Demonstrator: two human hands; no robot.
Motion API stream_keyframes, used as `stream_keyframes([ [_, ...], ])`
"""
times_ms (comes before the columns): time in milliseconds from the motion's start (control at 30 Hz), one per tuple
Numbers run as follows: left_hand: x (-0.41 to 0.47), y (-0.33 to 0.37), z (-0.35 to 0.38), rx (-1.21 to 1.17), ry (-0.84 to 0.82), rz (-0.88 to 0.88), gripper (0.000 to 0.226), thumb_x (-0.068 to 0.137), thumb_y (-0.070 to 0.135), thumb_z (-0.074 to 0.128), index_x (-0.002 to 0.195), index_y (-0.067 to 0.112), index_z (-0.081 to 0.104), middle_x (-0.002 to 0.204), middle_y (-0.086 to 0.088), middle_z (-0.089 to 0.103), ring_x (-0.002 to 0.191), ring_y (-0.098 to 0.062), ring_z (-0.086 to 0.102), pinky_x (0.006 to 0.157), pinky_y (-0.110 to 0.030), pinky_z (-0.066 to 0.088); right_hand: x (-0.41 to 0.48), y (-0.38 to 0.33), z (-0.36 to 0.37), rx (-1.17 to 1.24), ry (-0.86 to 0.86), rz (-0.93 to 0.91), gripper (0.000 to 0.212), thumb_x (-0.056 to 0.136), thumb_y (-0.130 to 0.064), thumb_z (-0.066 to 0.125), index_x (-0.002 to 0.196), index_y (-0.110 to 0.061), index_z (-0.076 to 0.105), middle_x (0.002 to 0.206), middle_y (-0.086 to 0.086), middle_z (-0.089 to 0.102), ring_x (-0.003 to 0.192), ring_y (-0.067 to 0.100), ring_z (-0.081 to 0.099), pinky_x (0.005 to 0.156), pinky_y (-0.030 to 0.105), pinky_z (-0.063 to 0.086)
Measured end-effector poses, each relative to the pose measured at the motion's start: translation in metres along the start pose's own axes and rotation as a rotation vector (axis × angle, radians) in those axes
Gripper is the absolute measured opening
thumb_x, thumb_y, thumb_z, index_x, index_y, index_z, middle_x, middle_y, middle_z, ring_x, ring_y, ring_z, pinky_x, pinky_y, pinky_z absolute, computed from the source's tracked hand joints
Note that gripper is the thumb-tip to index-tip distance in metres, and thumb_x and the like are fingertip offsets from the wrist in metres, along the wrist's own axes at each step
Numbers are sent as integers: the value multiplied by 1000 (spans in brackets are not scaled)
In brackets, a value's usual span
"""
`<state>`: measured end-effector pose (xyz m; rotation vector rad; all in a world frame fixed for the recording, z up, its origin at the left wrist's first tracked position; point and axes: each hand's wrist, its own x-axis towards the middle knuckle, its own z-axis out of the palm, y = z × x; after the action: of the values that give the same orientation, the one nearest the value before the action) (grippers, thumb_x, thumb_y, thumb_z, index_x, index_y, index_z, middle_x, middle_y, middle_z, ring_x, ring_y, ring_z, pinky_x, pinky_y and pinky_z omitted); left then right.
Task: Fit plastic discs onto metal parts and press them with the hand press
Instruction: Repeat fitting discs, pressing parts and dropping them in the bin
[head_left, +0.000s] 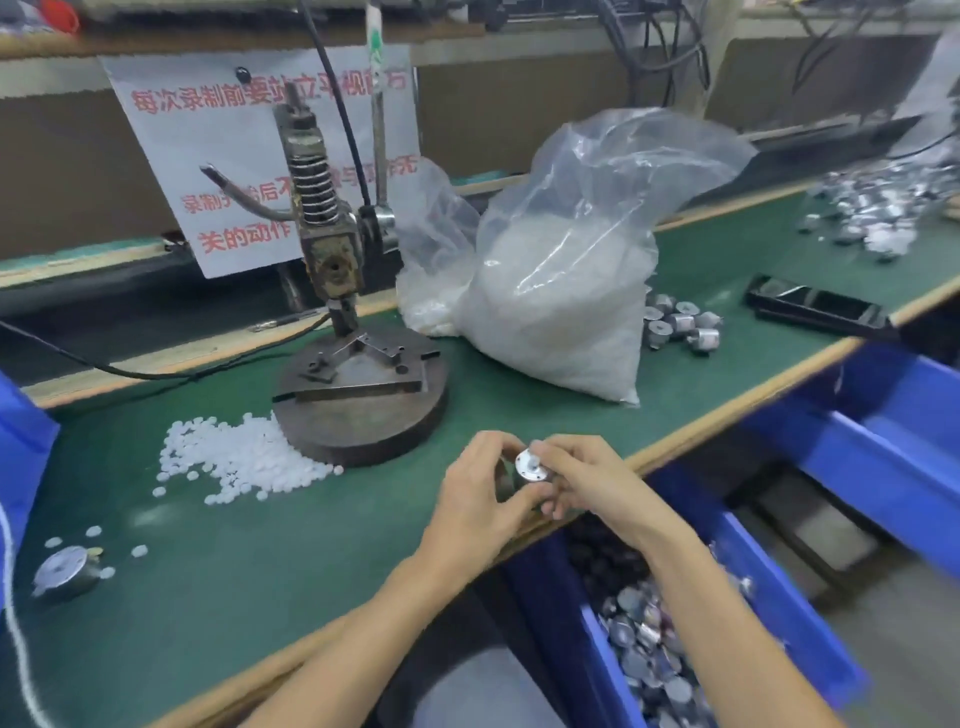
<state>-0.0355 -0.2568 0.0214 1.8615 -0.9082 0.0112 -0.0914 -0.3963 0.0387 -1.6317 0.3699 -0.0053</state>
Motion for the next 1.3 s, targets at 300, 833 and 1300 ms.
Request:
stream_keyframes([
  [300, -36, 2, 137, 201, -715, -142, 34, 90, 38, 57, 116, 16, 52, 101, 0, 63, 92, -19, 59, 82, -37, 47, -76, 144, -91, -44, 290, 465, 29, 98, -22, 50, 74, -8, 57, 57, 7, 62, 49, 16, 58, 52, 28, 49],
  [833, -16, 1, 115, 202, -629, -13, 20, 93, 22, 52, 109, 19, 63, 100, 6, 68, 75, -2, 52, 76, -21, 45, -76, 208, -109, -418, 841, 433, 32, 90, -4, 49, 120, -3, 60, 117, 17, 62, 103, 30, 58, 85, 33, 42],
  [1300, 27, 35, -62, 310, -157, 138, 22, 88, 9, 57, 108, 13, 64, 95, 2, 66, 78, -11, 56, 72, -20, 42, 10, -37, 22, -346, 365, -493, 27, 89, -6, 55, 80, -30, 62, 64, -11, 61, 62, 13, 58, 65, 29, 47],
])
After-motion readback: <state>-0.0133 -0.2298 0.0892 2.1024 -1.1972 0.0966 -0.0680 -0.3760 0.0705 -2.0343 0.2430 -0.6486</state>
